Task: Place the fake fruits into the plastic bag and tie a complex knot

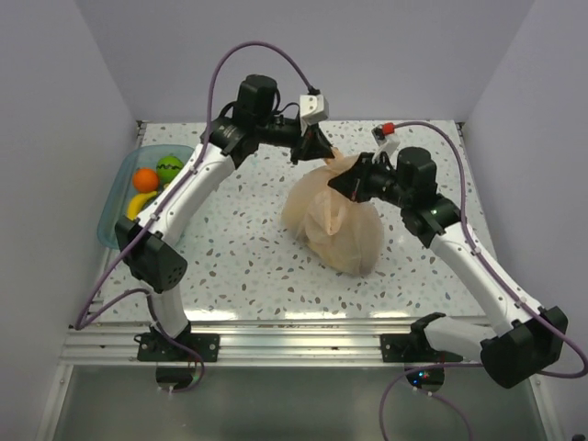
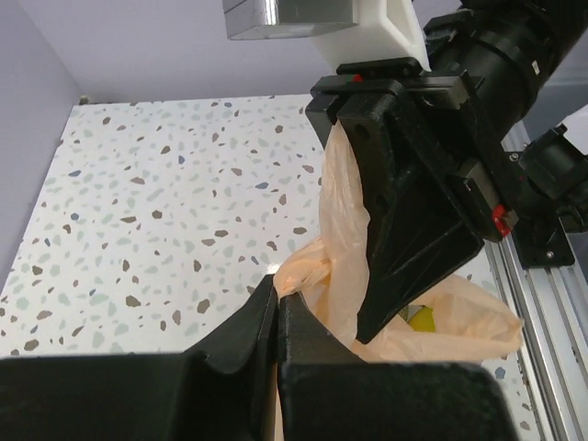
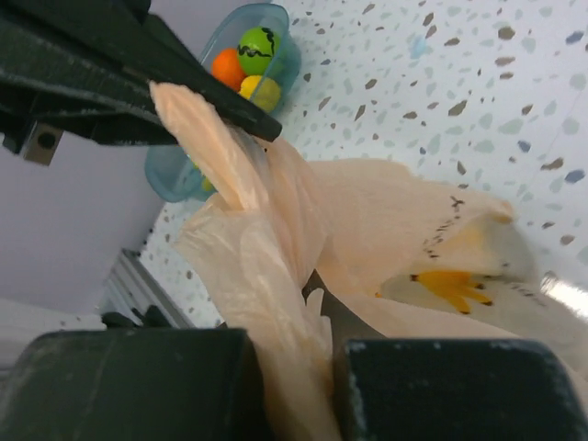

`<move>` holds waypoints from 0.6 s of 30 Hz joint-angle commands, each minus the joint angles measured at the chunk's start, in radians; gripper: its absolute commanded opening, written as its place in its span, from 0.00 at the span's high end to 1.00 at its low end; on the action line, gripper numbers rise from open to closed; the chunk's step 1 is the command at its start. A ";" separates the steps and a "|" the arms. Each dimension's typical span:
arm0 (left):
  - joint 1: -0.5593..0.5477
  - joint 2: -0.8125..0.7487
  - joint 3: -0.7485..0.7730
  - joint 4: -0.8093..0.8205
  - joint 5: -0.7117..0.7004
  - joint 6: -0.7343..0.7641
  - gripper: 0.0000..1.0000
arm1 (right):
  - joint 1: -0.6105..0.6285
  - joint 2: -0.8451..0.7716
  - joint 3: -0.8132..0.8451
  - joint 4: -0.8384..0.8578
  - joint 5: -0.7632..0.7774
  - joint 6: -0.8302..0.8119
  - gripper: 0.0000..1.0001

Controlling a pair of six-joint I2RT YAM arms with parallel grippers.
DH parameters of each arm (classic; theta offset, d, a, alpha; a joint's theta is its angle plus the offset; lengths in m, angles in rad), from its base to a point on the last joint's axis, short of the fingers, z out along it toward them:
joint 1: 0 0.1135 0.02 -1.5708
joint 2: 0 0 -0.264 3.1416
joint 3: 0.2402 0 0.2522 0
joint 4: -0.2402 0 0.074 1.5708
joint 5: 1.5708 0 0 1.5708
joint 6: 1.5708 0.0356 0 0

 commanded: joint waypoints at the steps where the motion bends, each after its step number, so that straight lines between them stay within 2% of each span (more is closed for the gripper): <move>1: -0.025 -0.108 -0.073 0.021 -0.193 -0.028 1.00 | 0.025 -0.045 -0.076 -0.065 0.111 0.358 1.00; 4: -0.055 -0.263 -0.307 0.185 -0.281 -0.136 1.00 | 0.025 -0.048 -0.180 -0.021 0.145 0.446 1.00; 5: -0.061 -0.297 -0.452 0.223 -0.325 -0.168 1.00 | 0.026 -0.048 -0.232 -0.007 0.157 0.452 1.00; 7: -0.075 -0.381 -0.628 0.312 -0.365 -0.268 1.00 | 0.026 -0.051 -0.278 0.039 0.170 0.455 1.00; 10: -0.087 -0.470 -0.793 0.409 -0.369 -0.394 1.00 | 0.023 -0.070 -0.349 0.105 0.171 0.426 1.00; 15: -0.104 -0.536 -0.955 0.611 -0.272 -0.682 1.00 | 0.017 -0.087 -0.369 0.121 0.181 0.391 1.00; 18: -0.156 -0.515 -1.002 0.633 -0.316 -0.741 1.00 | 0.014 -0.081 -0.371 0.171 0.168 0.401 1.00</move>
